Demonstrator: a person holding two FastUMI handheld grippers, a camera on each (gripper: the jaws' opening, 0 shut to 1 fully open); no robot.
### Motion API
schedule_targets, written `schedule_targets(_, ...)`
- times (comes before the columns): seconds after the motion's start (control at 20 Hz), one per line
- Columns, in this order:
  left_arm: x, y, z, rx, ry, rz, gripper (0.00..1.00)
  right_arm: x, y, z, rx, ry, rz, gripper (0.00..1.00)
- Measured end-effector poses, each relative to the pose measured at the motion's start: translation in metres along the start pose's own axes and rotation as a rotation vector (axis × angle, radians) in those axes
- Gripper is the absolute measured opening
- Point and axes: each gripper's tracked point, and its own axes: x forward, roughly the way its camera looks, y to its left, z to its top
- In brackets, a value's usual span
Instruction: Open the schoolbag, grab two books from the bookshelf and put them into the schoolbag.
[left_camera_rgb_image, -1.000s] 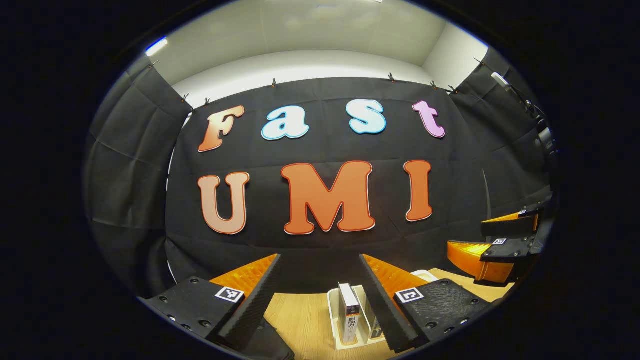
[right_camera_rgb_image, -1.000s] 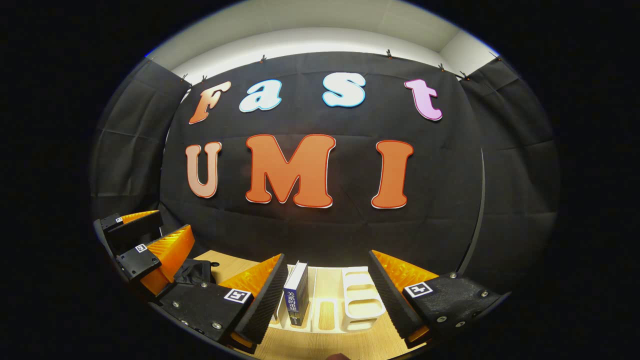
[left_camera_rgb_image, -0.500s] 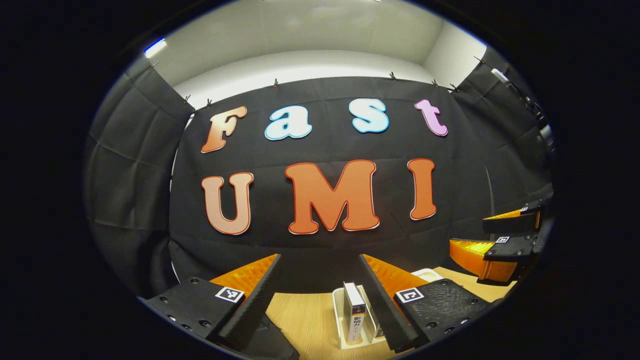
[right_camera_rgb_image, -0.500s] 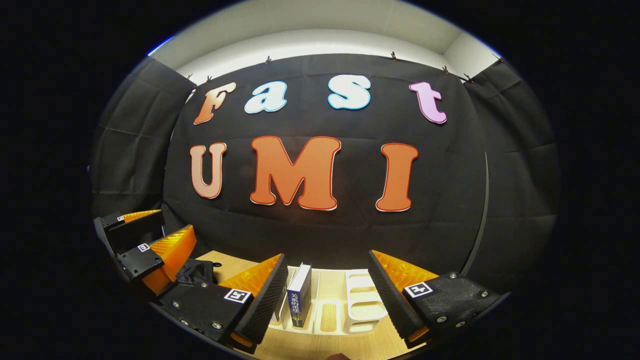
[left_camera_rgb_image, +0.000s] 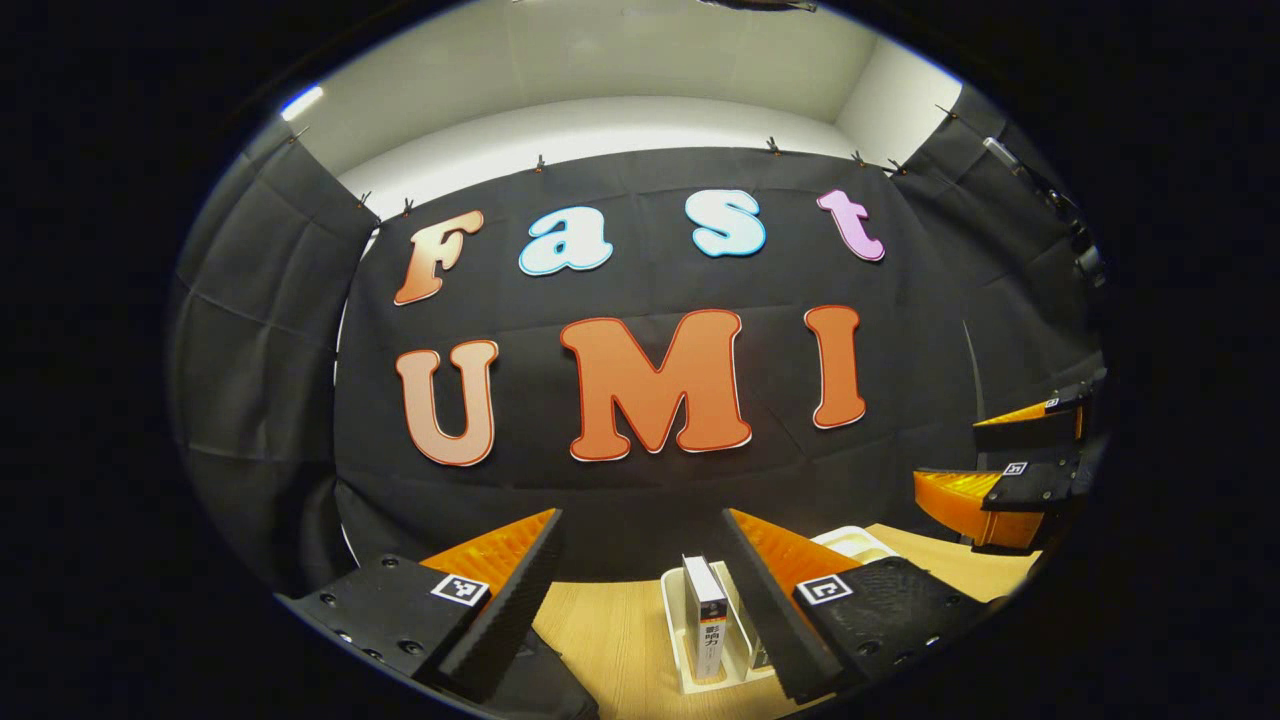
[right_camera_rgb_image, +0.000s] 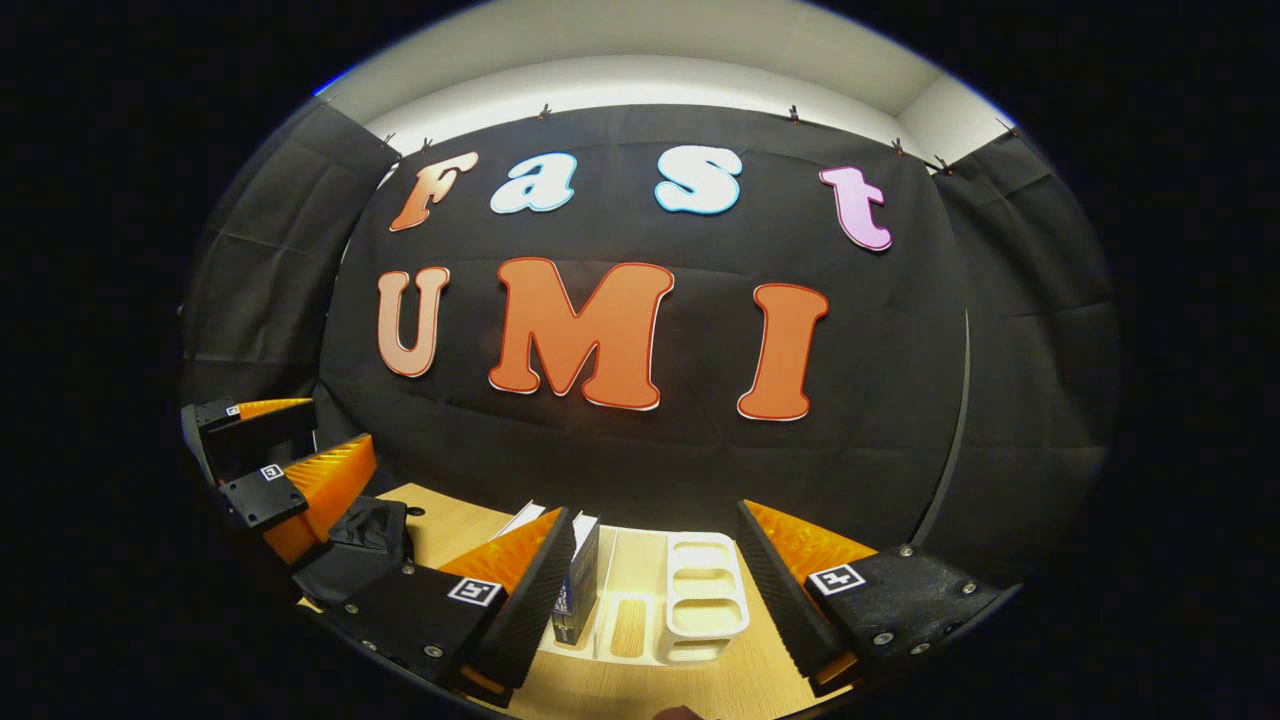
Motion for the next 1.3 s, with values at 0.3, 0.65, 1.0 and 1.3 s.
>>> schedule_targets(0.3, -0.005, -0.002, -0.002, 0.047, 0.006, 0.018, 0.96, 0.002, 0.0, -0.01, 0.01, 0.01, 0.036, 0.95)
schedule_targets(0.65, -0.018, -0.004, -0.004, 0.138, -0.009, 0.044, 0.99, 0.008, -0.002, -0.011, 0.018, 0.018, 0.063, 0.95)
schedule_targets(1.0, -0.029, 0.016, -0.057, 0.329, 0.098, 0.04, 0.96, 0.014, -0.003, -0.024, 0.022, 0.041, 0.062, 0.95)
schedule_targets(1.3, -0.045, 0.027, -0.146, 0.568, 0.279, -0.038, 0.96, 0.023, -0.001, -0.03, 0.026, 0.049, 0.061, 0.95)
